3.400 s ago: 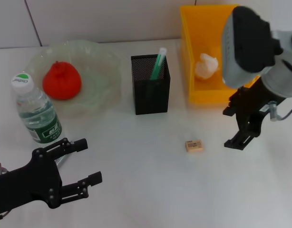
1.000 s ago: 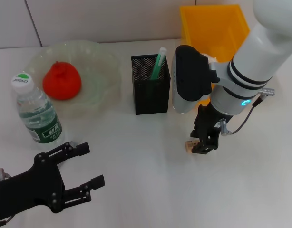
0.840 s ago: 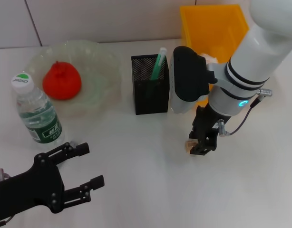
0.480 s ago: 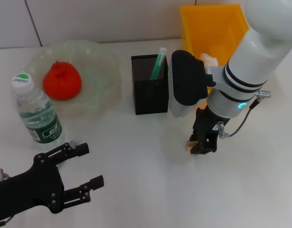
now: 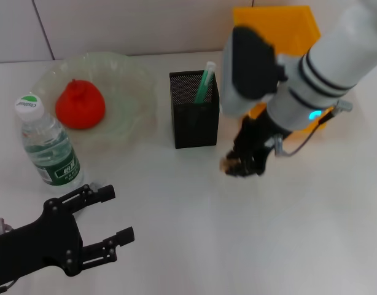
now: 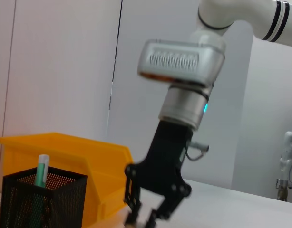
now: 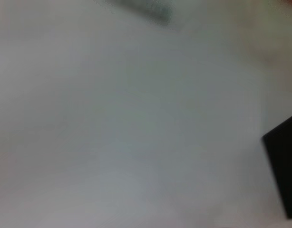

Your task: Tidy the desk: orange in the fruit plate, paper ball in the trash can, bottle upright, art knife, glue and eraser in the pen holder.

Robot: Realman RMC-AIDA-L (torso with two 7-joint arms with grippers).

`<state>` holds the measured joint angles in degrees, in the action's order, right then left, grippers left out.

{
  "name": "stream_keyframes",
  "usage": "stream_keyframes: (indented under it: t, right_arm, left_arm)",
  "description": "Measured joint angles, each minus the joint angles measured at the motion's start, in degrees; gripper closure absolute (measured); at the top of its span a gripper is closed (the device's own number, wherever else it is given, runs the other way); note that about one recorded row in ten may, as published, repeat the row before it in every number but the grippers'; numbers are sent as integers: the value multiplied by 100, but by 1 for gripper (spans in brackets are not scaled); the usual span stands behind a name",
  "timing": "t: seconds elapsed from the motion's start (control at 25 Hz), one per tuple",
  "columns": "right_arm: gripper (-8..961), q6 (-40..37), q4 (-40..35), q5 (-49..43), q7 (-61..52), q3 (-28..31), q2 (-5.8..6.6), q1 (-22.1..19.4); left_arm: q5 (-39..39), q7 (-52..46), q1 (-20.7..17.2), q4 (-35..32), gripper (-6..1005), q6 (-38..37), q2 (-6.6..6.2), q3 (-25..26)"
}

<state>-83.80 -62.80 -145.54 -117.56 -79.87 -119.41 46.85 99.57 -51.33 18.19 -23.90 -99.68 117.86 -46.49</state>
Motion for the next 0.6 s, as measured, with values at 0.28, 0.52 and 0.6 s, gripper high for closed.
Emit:
stream_keyframes:
  t: [0.28,0.52,0.6]
  right_arm:
    - [688,112,-1158,971,-173,928,2,-591]
    - [676,883,-1463,2399,163,1535,19,-1199]
    - [672,1250,-1257,2577,361,1525,16,-1241]
  left_arm:
    - [-2,2,-16,0,184,-15,0,0]
    - [-3,37,-24,0,184,-17,2,-4]
    - [-2,39,-9,0,185,-17,6,-18]
